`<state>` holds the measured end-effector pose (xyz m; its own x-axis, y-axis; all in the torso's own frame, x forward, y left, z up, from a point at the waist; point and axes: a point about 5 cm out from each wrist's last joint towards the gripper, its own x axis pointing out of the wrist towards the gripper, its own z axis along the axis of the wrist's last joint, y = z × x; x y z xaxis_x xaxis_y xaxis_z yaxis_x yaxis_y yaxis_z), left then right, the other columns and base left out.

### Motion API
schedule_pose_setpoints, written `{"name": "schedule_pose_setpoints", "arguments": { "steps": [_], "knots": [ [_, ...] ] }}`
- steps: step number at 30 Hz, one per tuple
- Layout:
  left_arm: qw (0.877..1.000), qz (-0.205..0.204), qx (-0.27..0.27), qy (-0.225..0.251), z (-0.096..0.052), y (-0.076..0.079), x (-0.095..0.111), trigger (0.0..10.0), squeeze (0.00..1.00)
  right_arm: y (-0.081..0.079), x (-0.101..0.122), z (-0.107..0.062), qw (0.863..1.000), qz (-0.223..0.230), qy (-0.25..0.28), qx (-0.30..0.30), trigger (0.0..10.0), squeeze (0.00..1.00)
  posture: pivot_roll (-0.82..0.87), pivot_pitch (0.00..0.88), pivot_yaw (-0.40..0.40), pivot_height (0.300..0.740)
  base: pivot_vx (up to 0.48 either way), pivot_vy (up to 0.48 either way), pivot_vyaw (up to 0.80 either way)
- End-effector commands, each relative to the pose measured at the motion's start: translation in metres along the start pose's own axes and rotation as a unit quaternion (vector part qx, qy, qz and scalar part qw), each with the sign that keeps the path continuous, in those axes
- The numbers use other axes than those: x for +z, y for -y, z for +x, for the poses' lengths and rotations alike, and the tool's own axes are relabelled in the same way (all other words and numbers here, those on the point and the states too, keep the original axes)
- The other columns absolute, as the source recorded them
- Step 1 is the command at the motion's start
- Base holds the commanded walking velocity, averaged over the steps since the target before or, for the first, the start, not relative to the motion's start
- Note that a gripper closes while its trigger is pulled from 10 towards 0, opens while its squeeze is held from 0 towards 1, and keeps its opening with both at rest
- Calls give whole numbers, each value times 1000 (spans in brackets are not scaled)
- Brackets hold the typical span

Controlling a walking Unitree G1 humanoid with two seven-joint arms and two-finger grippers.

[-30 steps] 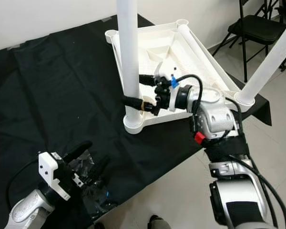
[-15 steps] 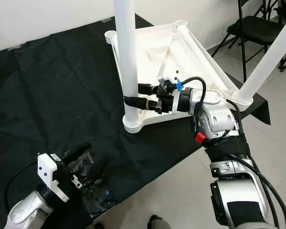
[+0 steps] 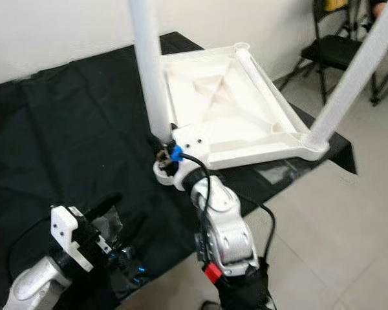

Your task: Building children table

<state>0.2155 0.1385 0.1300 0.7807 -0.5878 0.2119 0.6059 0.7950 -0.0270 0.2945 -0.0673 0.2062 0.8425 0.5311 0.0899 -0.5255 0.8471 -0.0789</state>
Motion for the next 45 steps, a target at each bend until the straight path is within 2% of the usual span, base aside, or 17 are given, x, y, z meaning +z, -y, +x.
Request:
{"name": "schedule_pose_setpoints", "arguments": {
  "steps": [1, 2, 3, 4, 5, 9, 14, 15, 17, 19, 20, 28, 29, 32, 33, 40, 45],
  "knots": [
    [1000, -2, 1, -10, -1, 1, -6, 10000, 0, 2, -40, -1, 993, 26, -111, 17, 0, 0, 12, 193, 14, 740, 0, 0, 0],
    [1000, -2, 1, -10, -1, 1, -6, 10000, 0, 2, -40, -1, 993, 26, -111, 17, 0, 0, 12, 193, 14, 740, 0, 0, 0],
    [1000, -2, 4, -9, -1, 1, -5, 10000, 0, 2, -37, -1, 993, 31, -113, 18, 10000, 0, 13, 197, 12, 740, 0, 0, 0],
    [1000, -1, 5, -8, -1, 1, -5, 10000, 0, 1, -35, -1, 993, 36, -115, 17, 10000, 0, 13, 197, 12, 740, 0, 0, 0],
    [1000, -1, 6, -7, -1, 1, -5, 10000, 0, 2, -29, 1, 993, 35, -107, 25, 10000, 1000, 14, 196, 11, 740, 0, 0, 0],
    [1000, -1, 7, -7, 0, 1, -5, 10000, 0, 7, -17, 6, 995, 33, -82, 49, 10000, 1000, 12, 197, 13, 740, 0, 0, 0],
    [1000, -2, 5, -6, 1, 3, -5, 10000, 0, 29, 22, 13, 978, -20, -10, 206, 10000, 1000, 25, 201, 12, 740, 0, 0, 0],
    [1000, -2, 5, -6, 1, 4, -5, 10000, 0, 32, 25, 13, 974, -26, -7, 226, 10000, 906, 26, 205, 12, 740, 0, 0, 0],
    [1000, -2, 5, -5, 1, 4, -5, 10000, 0, 38, 32, 15, 967, -42, -3, 253, 10000, 208, 25, 206, 12, 740, 0, 0, 0],
    [1000, -2, 5, -5, 1, 5, -4, 10000, 0, 40, 33, 16, 965, -48, -2, 259, 10000, 208, 28, 209, 12, 740, 0, 0, 0],
    [1000, -2, 5, -5, 1, 5, -4, 10000, 0, 45, 35, 19, 964, -62, -5, 258, 10000, 0, 34, 214, 13, 740, 0, 0, 0],
    [1000, -2, 4, -6, 0, 7, -3, 10000, 0, 64, 55, 35, 954, -99, -1, 283, 10000, 0, 37, 236, 13, 740, 0, 0, 0],
    [1000, -3, 4, -7, -1, 7, -3, 10000, 0, 65, 57, 37, 954, -96, 2, 285, 5255, 0, 36, 233, 15, 740, 0, 0, 0],
    [1000, -3, 4, -7, -2, 7, -2, 10000, 0, 67, 58, 39, 951, -93, 6, 294, 5255, 0, 33, 239, 14, 740, 0, 0, 0],
    [1000, -4, 5, -7, -3, 7, -2, 10000, 0, 69, 55, 38, 949, -92, 2, 302, 0, 0, 32, 245, 20, 740, 0, 0, 0],
    [1000, -6, 4, -9, -4, 7, -2, 10000, 0, 74, 42, 31, 945, -81, -12, 317, 0, 0, 25, 249, 28, 740, 0, 0, 0],
    [1000, -6, 4, -11, -3, 6, -2, 10000, 0, 84, 35, 26, 960, -58, -15, 273, 0, 0, 11, 245, 23, 740, 0, 0, 0]
  ]
}}
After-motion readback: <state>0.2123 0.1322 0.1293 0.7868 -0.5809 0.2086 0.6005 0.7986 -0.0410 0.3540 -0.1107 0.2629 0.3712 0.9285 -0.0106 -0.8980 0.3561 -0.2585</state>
